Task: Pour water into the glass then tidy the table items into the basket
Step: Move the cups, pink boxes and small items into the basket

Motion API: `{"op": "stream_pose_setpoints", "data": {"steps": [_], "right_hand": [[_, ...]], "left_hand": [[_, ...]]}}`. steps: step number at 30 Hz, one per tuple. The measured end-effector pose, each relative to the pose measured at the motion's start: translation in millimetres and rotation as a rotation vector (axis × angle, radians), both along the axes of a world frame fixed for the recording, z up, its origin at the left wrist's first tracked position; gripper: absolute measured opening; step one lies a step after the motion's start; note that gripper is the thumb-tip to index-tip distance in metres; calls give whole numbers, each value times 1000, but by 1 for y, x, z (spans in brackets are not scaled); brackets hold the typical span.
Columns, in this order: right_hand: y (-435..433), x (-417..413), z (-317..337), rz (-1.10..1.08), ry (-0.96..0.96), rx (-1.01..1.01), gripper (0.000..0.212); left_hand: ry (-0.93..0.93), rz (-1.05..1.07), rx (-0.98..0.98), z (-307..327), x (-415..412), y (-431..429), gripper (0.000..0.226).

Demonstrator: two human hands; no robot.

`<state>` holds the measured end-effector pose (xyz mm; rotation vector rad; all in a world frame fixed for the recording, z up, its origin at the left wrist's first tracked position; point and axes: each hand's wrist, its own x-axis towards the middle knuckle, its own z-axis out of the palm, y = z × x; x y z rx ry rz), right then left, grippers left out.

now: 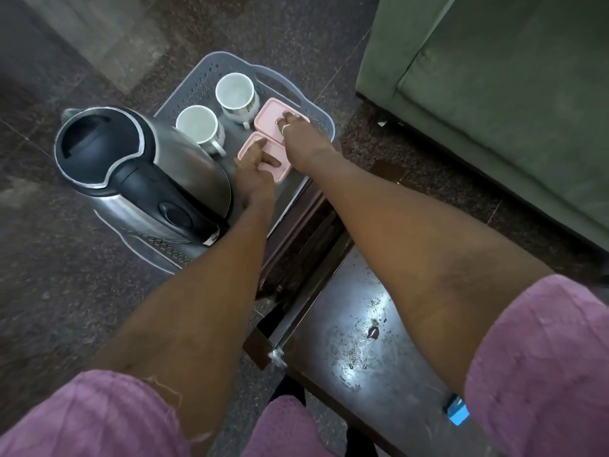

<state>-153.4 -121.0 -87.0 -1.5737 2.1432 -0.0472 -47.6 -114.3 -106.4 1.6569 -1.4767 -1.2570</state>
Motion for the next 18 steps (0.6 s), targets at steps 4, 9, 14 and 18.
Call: {"op": "stream_pose_setpoints", "data": {"steps": [4,9,14,18], "right_hand": [[19,5,10,-49,44,-122,50],[61,13,20,-67,64,-267,45],[141,16,26,-343,72,-390,38],[233,16,24,-594,-2,-325,31]], "left_hand": [[17,51,-94,2,0,-3,62],[-25,-5,-218,30,-13,17,48],[-56,-193,-410,41,-38,84,38],[-93,-381,-439,36,-49,161,39]]}}
